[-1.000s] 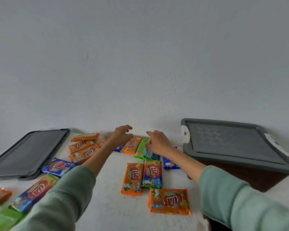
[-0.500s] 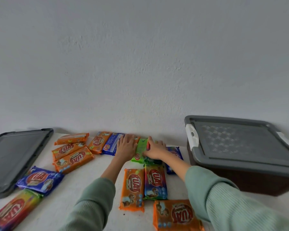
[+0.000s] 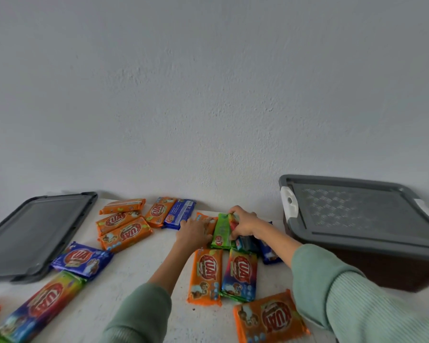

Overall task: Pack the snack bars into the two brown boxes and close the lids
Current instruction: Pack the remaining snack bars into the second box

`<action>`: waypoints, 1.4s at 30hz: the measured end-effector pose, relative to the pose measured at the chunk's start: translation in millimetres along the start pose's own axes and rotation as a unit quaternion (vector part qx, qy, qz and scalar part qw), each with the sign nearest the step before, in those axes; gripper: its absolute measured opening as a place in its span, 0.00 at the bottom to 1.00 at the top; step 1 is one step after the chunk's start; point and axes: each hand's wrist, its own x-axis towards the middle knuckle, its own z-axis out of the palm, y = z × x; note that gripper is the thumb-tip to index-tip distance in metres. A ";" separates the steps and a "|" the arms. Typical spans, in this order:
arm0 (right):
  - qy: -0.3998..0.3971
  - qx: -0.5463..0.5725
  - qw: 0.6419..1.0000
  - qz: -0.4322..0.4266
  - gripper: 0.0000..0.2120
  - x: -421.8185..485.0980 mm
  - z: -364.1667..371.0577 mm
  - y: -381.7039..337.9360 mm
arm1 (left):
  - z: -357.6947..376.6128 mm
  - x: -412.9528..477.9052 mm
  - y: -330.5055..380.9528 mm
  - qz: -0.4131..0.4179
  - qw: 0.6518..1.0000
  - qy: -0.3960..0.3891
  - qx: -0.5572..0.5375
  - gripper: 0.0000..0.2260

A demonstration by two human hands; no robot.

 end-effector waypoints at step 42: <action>0.004 -0.269 0.950 -0.157 0.34 -343.3 -69.5 236.1 | 14.4 -255.2 243.2 0.486 0.841 -0.086 0.222 0.31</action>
